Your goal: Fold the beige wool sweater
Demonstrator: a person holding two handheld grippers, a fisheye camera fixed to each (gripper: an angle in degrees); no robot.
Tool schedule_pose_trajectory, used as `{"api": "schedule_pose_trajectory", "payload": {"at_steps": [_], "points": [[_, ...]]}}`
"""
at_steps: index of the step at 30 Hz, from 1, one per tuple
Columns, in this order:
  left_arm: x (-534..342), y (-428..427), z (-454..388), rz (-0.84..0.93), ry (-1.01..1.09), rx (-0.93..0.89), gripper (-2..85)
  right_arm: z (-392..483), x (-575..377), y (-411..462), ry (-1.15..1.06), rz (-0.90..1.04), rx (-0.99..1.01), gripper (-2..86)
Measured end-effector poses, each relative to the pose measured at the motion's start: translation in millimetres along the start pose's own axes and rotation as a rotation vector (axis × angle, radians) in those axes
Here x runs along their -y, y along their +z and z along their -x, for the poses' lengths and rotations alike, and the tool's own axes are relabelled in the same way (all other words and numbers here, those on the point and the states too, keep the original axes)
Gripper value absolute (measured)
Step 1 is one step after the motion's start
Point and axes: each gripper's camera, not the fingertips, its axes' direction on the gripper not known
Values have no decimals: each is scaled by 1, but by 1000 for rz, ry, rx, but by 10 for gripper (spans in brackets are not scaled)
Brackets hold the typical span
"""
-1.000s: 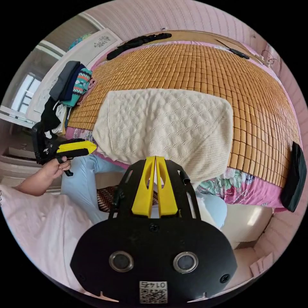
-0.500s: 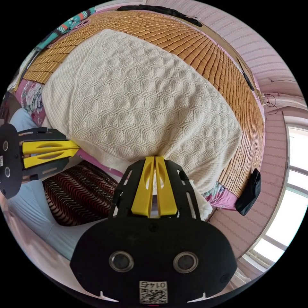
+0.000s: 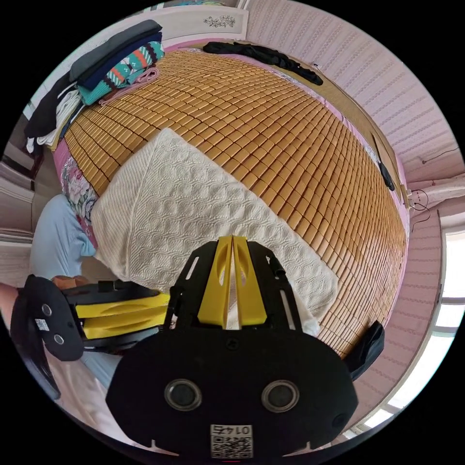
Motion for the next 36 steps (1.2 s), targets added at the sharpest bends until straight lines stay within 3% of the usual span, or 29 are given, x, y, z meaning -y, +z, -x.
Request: {"api": "schedule_pose_trajectory", "payload": {"at_steps": [5, 12, 15, 31, 36], "points": [[3, 38, -15, 108, 32, -96, -8, -1, 32, 37, -36, 186, -15, -10], [10, 43, -43, 122, 185, -54, -10, 11, 39, 46, -39, 137, -105, -10], [9, 45, -69, 118, 329, 56, -10, 7, 36, 48, -27, 123, -87, -10], [31, 52, -104, 154, 474, 129, -10, -16, 9, 80, -102, 173, -14, -10], [36, 9, -97, 73, 345, -2, -10, -48, -48, 66, 40, -20, 137, -7]]}}
